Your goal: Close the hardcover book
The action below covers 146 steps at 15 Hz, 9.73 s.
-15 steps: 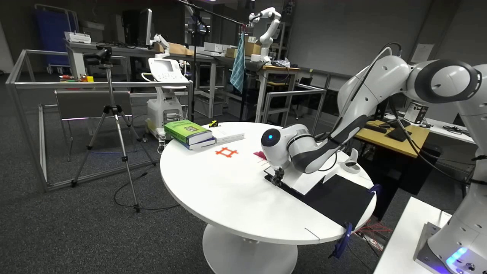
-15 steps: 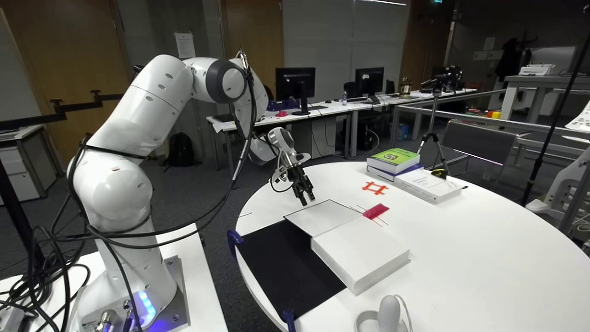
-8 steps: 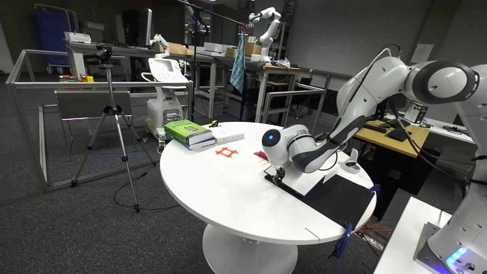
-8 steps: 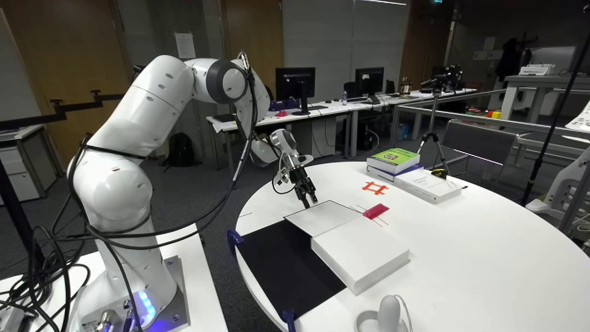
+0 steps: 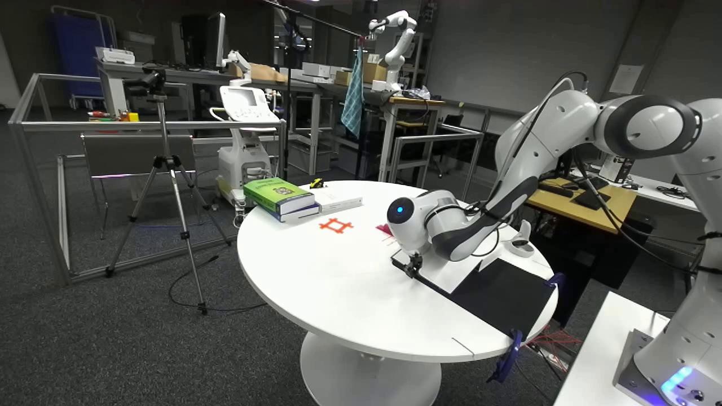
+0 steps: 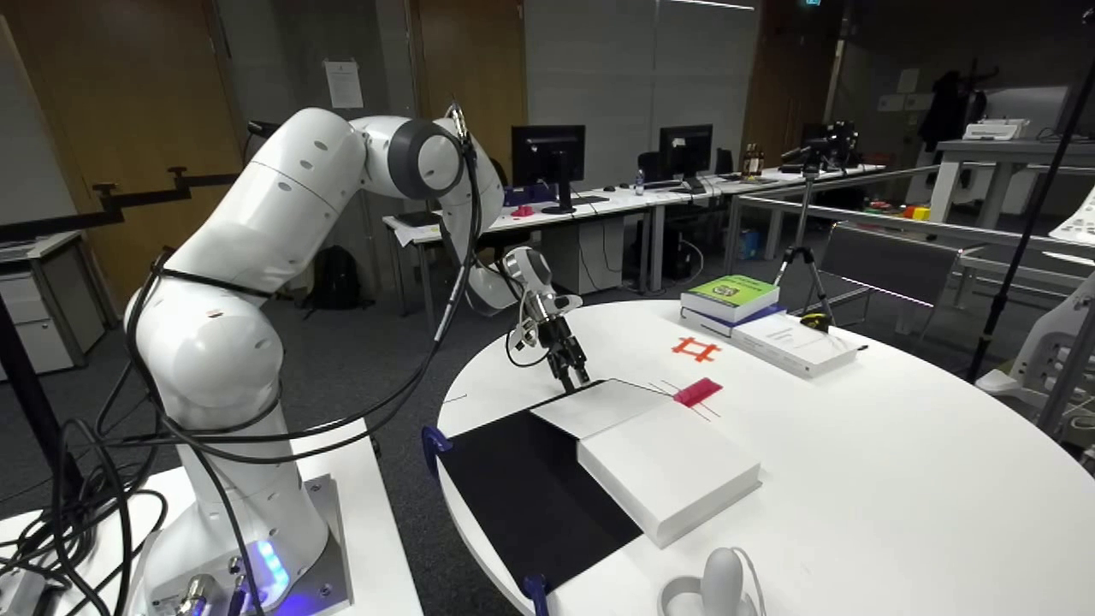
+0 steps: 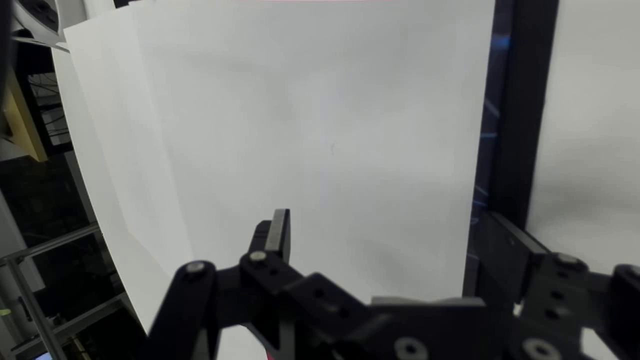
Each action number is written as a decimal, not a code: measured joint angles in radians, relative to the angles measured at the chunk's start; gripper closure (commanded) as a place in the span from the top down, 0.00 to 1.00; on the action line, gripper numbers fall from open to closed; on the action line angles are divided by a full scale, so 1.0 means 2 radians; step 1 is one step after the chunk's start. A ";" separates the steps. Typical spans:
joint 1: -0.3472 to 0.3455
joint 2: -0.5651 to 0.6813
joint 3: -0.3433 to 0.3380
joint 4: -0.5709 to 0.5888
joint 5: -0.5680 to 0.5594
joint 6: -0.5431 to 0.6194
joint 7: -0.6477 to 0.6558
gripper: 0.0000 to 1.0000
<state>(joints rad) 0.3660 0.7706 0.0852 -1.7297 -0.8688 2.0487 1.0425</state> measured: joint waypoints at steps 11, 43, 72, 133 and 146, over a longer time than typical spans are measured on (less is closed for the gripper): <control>0.014 0.002 0.002 0.002 0.000 0.000 0.000 1.00; 0.041 -0.070 0.003 0.000 -0.067 -0.107 0.033 1.00; -0.009 -0.040 0.016 -0.023 0.031 -0.003 0.022 1.00; -0.065 -0.147 -0.022 -0.013 0.009 -0.065 -0.006 1.00; -0.111 -0.170 -0.036 -0.014 0.084 -0.060 -0.095 1.00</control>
<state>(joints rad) 0.1440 0.4307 0.0131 -1.7568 -0.7003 1.9279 0.8533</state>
